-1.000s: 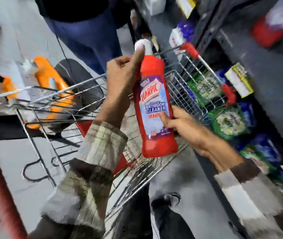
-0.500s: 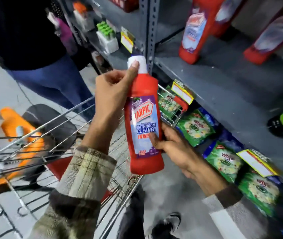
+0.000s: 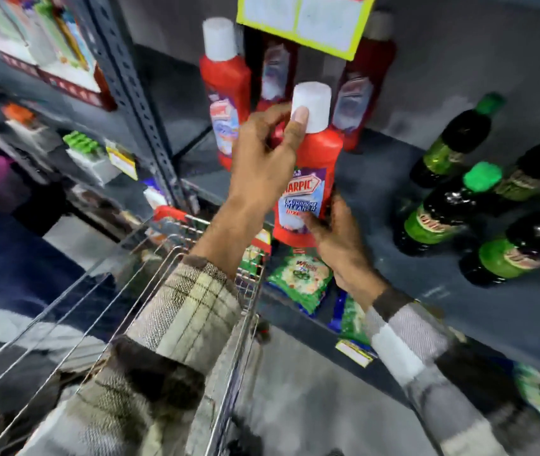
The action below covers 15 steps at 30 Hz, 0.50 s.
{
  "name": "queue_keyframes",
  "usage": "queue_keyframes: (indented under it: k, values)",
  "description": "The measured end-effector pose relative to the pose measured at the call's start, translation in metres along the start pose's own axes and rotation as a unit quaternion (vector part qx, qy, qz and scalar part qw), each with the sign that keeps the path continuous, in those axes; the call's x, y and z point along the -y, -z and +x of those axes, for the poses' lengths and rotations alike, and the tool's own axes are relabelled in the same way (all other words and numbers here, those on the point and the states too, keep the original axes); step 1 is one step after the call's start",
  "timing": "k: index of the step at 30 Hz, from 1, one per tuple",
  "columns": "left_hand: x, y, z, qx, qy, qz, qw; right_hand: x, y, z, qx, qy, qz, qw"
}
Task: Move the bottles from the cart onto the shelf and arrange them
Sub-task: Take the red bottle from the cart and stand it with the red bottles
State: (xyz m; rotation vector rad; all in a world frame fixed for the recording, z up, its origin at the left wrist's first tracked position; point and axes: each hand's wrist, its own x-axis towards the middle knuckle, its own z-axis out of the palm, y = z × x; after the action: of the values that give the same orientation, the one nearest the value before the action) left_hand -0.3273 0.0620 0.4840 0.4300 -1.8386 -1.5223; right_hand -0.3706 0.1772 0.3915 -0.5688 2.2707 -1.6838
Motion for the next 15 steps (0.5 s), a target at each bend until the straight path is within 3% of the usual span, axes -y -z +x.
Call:
queue_keyframes:
  k: [3,11,15]
  values:
    - [0.003,-0.021,0.021,0.016,-0.024,0.003,1.000,-0.002,0.011,0.031,-0.056,0.026,-0.009,0.998]
    - [0.028,-0.052,0.056,0.058,-0.034,0.070,0.995,-0.009,0.011,0.069,-0.100,0.016,-0.027,0.995]
    - [0.037,-0.056,0.062,0.063,-0.031,0.053,0.996,-0.010,0.006,0.073,-0.112,0.012,-0.046,0.993]
